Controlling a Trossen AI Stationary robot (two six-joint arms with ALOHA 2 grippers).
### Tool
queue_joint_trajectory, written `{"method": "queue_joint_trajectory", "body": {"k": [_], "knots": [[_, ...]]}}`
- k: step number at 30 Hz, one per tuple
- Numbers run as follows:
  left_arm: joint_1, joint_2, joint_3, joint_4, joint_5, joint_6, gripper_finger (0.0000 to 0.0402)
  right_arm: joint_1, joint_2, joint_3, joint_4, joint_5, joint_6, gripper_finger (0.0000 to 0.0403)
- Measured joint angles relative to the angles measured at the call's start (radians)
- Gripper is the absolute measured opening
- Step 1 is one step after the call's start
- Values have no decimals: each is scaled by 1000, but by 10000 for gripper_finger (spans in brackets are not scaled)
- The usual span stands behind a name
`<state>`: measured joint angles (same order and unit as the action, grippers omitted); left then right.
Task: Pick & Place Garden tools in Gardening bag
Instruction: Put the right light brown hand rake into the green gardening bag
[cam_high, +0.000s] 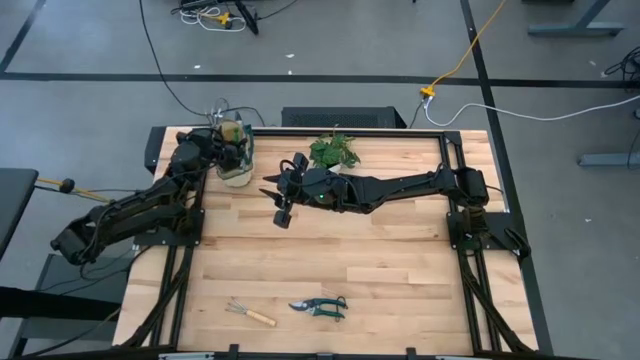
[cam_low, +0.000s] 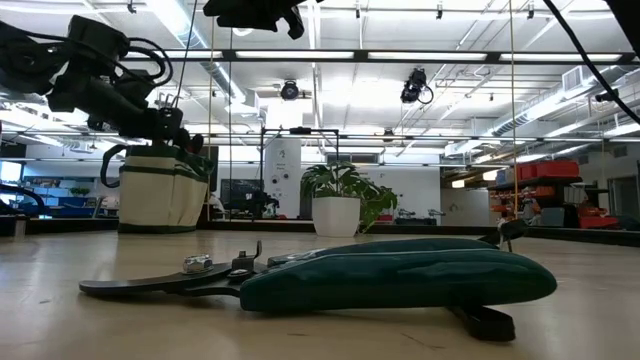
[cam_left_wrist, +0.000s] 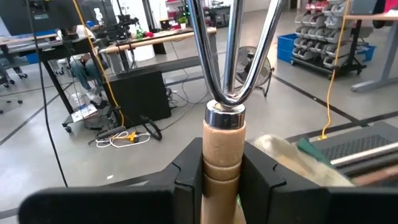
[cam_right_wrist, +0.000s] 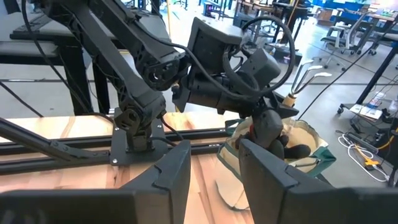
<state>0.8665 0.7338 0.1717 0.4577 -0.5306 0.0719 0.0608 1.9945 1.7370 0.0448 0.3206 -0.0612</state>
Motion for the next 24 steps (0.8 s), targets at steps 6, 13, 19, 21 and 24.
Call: {"method": "queue_joint_trajectory", "body": {"k": [6,13,19,21,24], "knots": [[1,9,-21,-1,0,-8,73,0,0,0,0,0,0,135],[1,20,-22,-10,-4,-7,73,0,0,0,0,0,0,135],[0,25,-22,-15,-6,-11,73,0,0,0,0,0,0,135],[0,26,-22,-15,-5,-16,73,0,0,0,-1,0,0,135],[0,26,-22,-15,-4,-24,93,0,0,0,-1,0,-1,135]]}}
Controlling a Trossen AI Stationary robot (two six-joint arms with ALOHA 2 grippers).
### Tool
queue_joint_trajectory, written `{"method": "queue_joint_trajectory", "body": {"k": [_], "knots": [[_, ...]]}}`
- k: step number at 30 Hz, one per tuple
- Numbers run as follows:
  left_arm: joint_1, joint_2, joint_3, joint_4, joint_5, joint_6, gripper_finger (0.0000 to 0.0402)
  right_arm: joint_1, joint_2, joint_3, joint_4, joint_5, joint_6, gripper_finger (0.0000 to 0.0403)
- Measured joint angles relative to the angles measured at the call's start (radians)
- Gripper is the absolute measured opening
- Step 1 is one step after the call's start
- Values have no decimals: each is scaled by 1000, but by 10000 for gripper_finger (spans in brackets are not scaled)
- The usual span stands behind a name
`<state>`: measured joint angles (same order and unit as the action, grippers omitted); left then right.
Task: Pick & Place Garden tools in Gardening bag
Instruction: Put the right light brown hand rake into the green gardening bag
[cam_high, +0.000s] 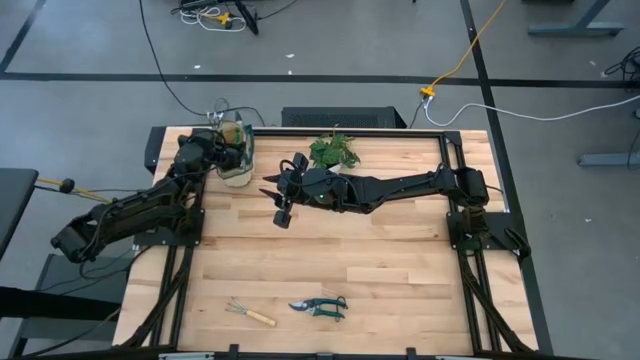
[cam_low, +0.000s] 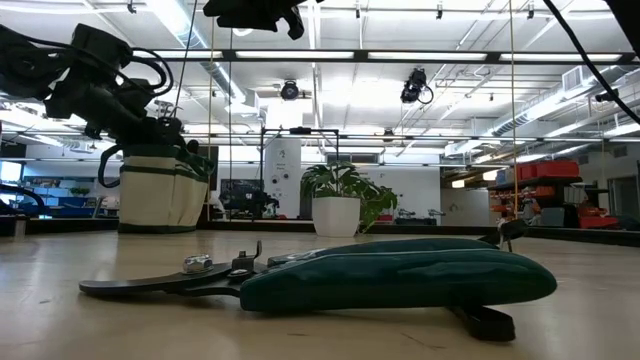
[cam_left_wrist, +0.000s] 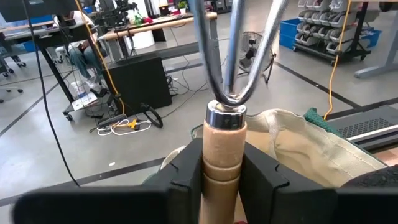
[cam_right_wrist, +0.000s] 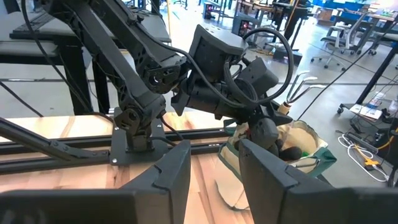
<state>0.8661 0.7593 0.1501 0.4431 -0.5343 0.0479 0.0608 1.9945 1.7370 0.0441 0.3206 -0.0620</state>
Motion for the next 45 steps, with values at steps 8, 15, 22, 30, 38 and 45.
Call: {"method": "queue_joint_trajectory", "body": {"k": [8,15,22,30,38,45], "knots": [[0,0,0,0,4,-3,202,0,0,0,0,0,0,135],[0,0,0,32,10,-33,215,0,0,0,0,0,0,135],[-6,0,0,83,17,-65,217,0,0,0,0,0,0,135],[-6,0,0,108,15,-62,217,0,0,0,-1,0,0,135],[-6,0,0,108,15,-62,213,0,0,0,-1,0,0,135],[-5,7,0,96,6,-31,187,0,0,0,-2,0,0,135]]}}
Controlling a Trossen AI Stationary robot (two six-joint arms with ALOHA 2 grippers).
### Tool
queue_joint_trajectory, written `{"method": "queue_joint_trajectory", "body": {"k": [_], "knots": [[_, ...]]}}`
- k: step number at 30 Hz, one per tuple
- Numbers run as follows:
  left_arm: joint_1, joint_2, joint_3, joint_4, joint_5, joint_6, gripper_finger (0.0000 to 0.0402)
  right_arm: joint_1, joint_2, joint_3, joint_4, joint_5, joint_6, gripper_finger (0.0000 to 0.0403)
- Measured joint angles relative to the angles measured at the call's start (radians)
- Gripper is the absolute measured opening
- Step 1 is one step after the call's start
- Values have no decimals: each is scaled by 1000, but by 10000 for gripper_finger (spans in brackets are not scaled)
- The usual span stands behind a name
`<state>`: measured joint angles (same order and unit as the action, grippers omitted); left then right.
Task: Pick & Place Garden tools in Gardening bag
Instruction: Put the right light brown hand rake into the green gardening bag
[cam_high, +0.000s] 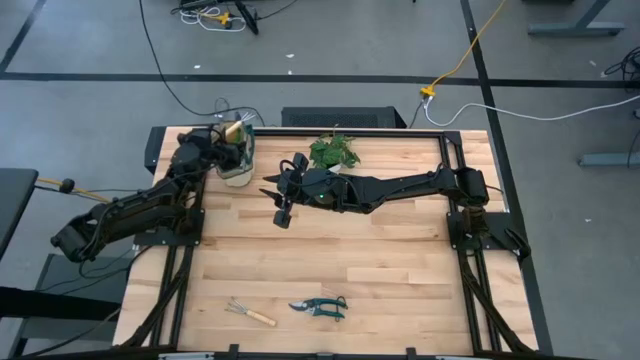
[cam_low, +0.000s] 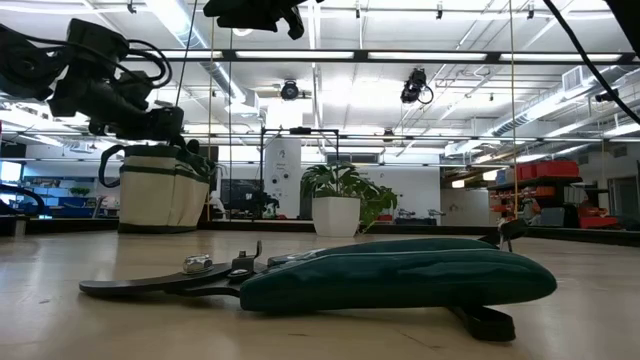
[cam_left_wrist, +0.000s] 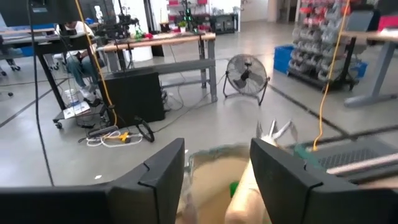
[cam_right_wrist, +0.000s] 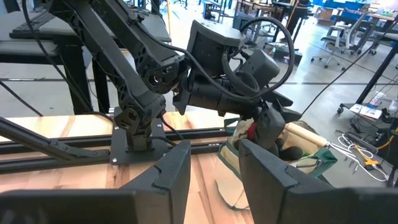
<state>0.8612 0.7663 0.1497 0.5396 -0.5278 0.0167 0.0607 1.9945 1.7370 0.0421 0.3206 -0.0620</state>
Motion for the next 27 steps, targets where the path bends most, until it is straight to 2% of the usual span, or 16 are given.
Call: {"method": "queue_joint_trajectory", "body": {"k": [4,8,17,24,27], "knots": [[0,-1,0,-7,1,-5,172,0,0,0,-1,0,0,135],[-1,-1,0,53,16,-52,163,0,0,0,-2,0,0,135],[-1,-2,0,117,24,-49,156,0,0,0,-9,0,0,135],[-2,25,24,139,-26,-40,156,0,0,0,-9,0,0,135],[-18,74,44,135,-83,-26,156,0,0,0,-9,0,2,135]]}}
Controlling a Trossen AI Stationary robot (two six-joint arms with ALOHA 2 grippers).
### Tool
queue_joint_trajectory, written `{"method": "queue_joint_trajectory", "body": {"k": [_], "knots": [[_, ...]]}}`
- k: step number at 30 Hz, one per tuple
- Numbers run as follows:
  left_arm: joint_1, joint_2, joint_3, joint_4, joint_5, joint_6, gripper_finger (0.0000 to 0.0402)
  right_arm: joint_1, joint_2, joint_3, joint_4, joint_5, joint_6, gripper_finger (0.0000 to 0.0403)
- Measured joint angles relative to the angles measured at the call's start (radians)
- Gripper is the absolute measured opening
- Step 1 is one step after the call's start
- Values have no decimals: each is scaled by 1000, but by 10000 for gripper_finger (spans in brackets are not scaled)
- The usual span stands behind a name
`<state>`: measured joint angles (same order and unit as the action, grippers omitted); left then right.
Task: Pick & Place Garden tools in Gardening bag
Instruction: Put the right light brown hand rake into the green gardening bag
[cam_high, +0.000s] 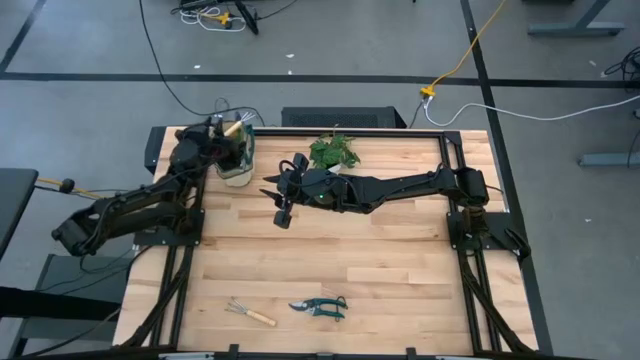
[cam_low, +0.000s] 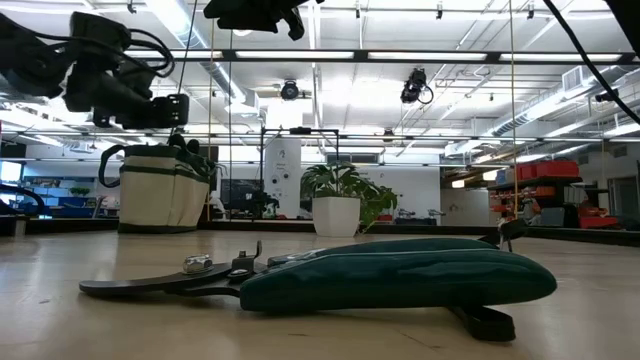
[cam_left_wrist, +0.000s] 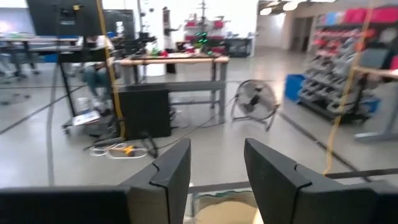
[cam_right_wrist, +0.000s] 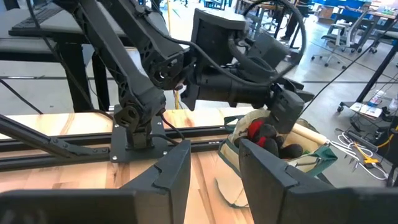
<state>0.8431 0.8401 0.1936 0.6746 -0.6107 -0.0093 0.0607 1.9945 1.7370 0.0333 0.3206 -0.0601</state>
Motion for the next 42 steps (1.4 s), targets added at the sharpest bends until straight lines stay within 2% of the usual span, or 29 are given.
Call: {"method": "queue_joint_trajectory", "body": {"k": [7,11,25,31,42], "knots": [[-24,99,77,-84,-176,18,156,1,0,0,0,-27,24,135],[-34,109,100,-172,-221,26,156,1,0,0,0,-51,22,135],[-50,73,234,-595,-230,-129,154,1,0,0,0,-50,21,135],[-50,73,285,-747,-219,-189,126,1,0,0,0,-50,21,135],[-50,73,319,-784,-193,-275,71,2,0,0,0,-50,21,135]]}}
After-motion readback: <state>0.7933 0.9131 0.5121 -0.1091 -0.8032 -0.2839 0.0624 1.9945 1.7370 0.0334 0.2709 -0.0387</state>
